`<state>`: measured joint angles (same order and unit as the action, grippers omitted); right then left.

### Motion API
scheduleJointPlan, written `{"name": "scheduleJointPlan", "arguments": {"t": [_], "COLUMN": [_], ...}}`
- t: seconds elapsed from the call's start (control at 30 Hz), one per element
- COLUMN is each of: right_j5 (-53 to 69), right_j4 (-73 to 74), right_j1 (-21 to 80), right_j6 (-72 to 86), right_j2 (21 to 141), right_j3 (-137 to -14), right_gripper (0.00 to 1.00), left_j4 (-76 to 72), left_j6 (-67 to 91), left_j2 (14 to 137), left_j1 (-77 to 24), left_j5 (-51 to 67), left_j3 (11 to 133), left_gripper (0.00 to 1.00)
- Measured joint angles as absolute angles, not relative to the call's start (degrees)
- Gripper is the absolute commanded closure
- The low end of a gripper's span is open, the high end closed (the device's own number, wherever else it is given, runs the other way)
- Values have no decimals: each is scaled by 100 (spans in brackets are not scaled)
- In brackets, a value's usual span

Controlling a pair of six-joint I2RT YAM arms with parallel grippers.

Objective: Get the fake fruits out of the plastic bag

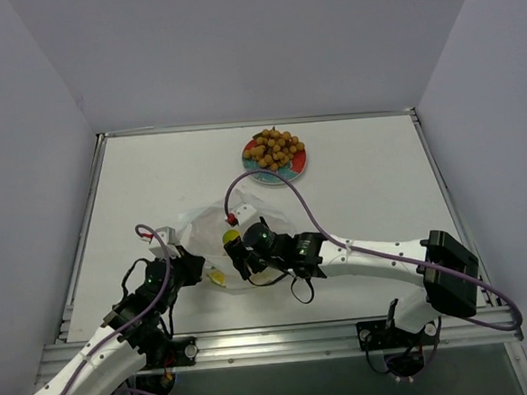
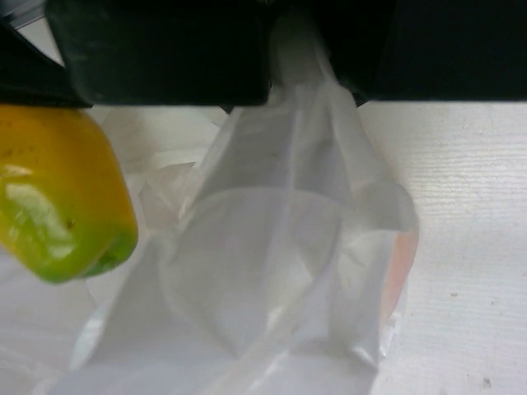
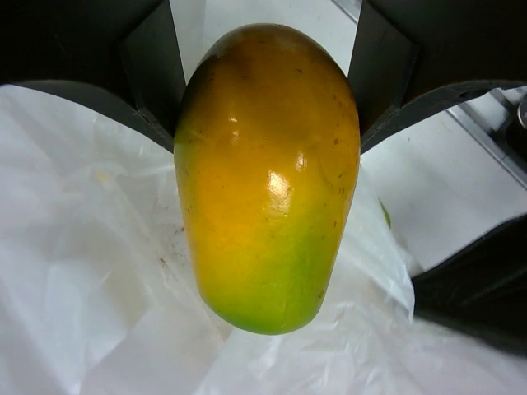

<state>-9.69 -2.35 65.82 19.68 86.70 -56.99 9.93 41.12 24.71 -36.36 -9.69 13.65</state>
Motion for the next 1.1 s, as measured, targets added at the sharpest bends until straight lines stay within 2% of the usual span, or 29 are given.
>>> {"name": "scheduleJointPlan", "arguments": {"t": [0.37, 0.53, 0.63, 0.83, 0.93, 1.1], "right_j5": [-283, -298, -270, -301, -458, -978], "right_j4": [233, 209, -43, -947, -1315, -1570], "right_j1": [7185, 7148, 6711, 4716, 3997, 3618], "right_j6": [1487, 1153, 1033, 1135, 1216, 1494], "right_j2": [8538, 7918, 7507, 7485, 8027, 9400], "right_j3": [-6460, -6670, -6698, -6591, -6580, -6611], "right_gripper": [75, 75, 76, 77, 77, 77], "left_j4": [1002, 1055, 1138, 1516, 1789, 2132], "left_j6": [4139, 4141, 4156, 4158, 4156, 4156], "left_j2": [2394, 2421, 2423, 2259, 2185, 2180], "left_j1": [-3636, -3636, -3636, -3636, -3636, -3636], "left_j5": [-1256, -1389, -1470, -1664, -1767, -1905], "left_j3": [1581, 1605, 1605, 1629, 1726, 1894], "left_gripper": [98, 98, 98, 98, 97, 98]}}
